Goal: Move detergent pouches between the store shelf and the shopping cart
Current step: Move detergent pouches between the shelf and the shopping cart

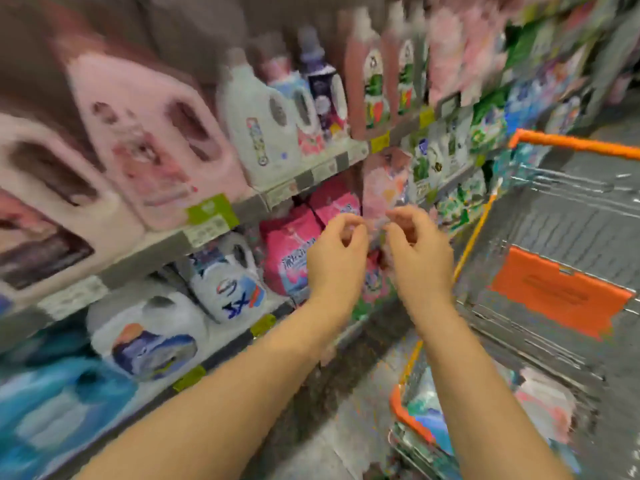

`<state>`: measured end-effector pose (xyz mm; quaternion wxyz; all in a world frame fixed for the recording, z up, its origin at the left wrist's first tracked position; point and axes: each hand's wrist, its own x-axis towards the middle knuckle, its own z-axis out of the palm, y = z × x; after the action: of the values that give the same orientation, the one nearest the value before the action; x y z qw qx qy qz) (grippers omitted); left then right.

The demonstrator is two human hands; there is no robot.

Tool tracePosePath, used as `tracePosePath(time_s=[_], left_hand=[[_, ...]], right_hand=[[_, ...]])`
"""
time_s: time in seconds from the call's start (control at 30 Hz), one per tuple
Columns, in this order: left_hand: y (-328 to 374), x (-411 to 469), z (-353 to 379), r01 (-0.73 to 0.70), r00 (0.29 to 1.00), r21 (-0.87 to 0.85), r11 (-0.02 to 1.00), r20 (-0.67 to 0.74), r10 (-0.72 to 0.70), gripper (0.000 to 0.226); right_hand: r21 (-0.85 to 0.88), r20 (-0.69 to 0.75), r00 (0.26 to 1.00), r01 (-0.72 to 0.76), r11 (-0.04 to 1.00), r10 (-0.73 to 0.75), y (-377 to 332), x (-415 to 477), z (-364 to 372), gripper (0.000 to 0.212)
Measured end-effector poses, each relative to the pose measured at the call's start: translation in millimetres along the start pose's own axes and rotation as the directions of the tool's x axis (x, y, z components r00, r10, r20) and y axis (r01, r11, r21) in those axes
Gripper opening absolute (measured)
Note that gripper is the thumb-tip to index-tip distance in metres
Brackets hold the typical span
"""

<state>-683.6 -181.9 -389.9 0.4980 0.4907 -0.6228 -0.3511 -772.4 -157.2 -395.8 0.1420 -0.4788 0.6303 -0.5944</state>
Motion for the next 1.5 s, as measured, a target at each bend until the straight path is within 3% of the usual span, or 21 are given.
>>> tracePosePath(time_s=[0.13,0.23,0.47,0.6,0.8,0.9,1.0,1.13,1.3,1.5], left_hand=[[28,-15,-157,-0.109,0.978,0.079,0.991,-0.168,0.121,0.028],[54,-27,-257,-0.171,0.936,0.178,0.969,-0.278,0.216,0.026],[97,-45,-429,-0.155,0.807,0.425,0.892,-0.466,0.362,0.027],[112,-39,-501,-0.107,0.783,0.558,0.823,-0.463,0.415,0.031],[156,-13,-590,-0.084,0.749,0.693,0.716,-0.43,0.504,0.03],[165,-10,-625,-0.041,0.744,0.75,0.661,-0.418,0.521,0.027],[167,-19,-654,0.024,0.786,0.803,0.596,-0.383,0.485,0.031],[166,-33,-697,0.128,0.809,0.85,0.511,-0.388,0.442,0.018],[168,-42,-772,0.23,0.796,0.871,0.435,-0.425,0.431,0.015],[172,-59,-881,0.339,0.785,0.865,0.371,-0.477,0.395,0.013]], right_hand=[[0.128,0.102,0.975,0.185,0.974,-0.199,-113,-52,66,0.021],[0.22,0.153,0.942,0.262,0.94,-0.298,-186,-84,112,0.024],[0.366,0.332,0.789,0.397,0.842,-0.517,-303,-118,195,0.021],[0.457,0.391,0.68,0.442,0.772,-0.62,-347,-107,231,0.019],[0.559,0.363,0.567,0.502,0.66,-0.74,-422,-69,287,0.025],[0.591,0.424,0.462,0.51,0.624,-0.779,-462,-61,317,0.021],[0.591,0.486,0.345,0.548,0.593,-0.803,-496,-71,349,0.016],[0.593,0.518,0.234,0.595,0.542,-0.823,-538,-95,387,0.012],[0.543,0.562,0.095,0.707,0.453,-0.822,-597,-136,429,0.008],[0.408,0.595,0.006,0.859,0.309,-0.804,-673,-199,472,0.024]])
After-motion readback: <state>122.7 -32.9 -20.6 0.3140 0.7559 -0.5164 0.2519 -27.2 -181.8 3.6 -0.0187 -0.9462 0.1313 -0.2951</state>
